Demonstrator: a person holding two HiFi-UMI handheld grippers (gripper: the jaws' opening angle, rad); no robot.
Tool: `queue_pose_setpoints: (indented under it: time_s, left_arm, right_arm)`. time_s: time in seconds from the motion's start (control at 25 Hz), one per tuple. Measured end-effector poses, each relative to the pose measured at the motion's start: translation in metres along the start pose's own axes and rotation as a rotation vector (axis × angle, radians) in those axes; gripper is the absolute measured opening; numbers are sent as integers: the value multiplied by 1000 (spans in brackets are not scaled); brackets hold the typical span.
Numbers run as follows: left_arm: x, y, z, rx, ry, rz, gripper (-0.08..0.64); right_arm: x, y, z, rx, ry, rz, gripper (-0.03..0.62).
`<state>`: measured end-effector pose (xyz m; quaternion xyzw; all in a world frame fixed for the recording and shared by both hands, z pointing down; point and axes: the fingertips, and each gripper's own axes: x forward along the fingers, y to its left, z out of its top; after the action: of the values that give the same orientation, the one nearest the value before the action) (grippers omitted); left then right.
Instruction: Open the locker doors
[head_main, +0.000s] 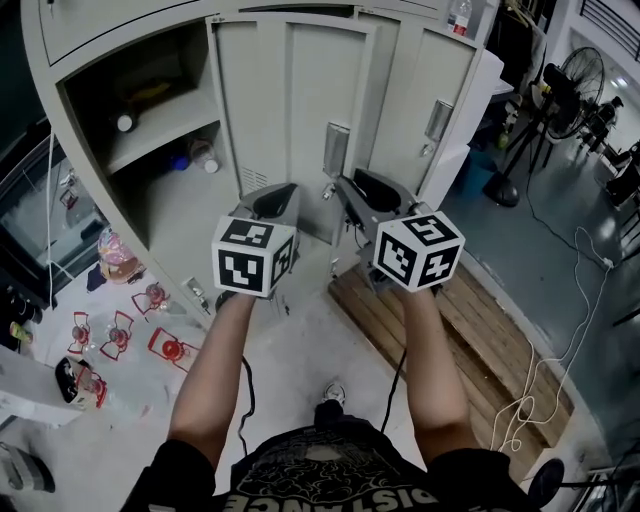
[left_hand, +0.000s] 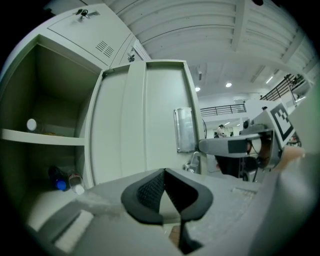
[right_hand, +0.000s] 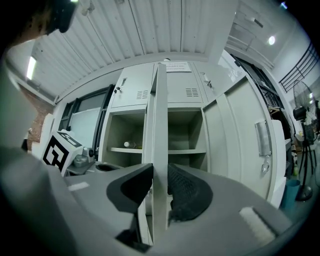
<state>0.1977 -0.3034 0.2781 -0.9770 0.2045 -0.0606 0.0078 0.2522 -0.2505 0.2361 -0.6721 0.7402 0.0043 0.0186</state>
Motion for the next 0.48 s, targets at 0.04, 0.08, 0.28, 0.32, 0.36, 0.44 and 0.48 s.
queue_pose_setpoints:
  time_s: [0.04,0.08,0.28,0.32,0.36,0.44,0.48]
  left_arm:
    - [-3,0,-1,-1,3,0,5]
    - [-6,0,-2,-2,5,1,5]
    - [-24,-4,-5,-4,8,3,5]
    - [-28,-5,-5,-5,8,2,5]
    - [-32,-6,-5,-6,9,1,5]
    - [-42,-6,-8,-6,11,3,5]
    - [-48,-6,-10,-5,13,6,5]
  right_arm:
    - [-2,1,-1,-1,5,-9,104]
    - [-4,1,-2,-2,9,-18,106]
    - [-21,10,-5,-6,18,-54,120]
    - [-25,12,-5,-4,17,-58,120]
    - [-28,16,-5,-3,16,-61,120]
    - [-33,25,-7,-3,17,-62,120]
    - [-35,29,-9,-3,19,-61,120]
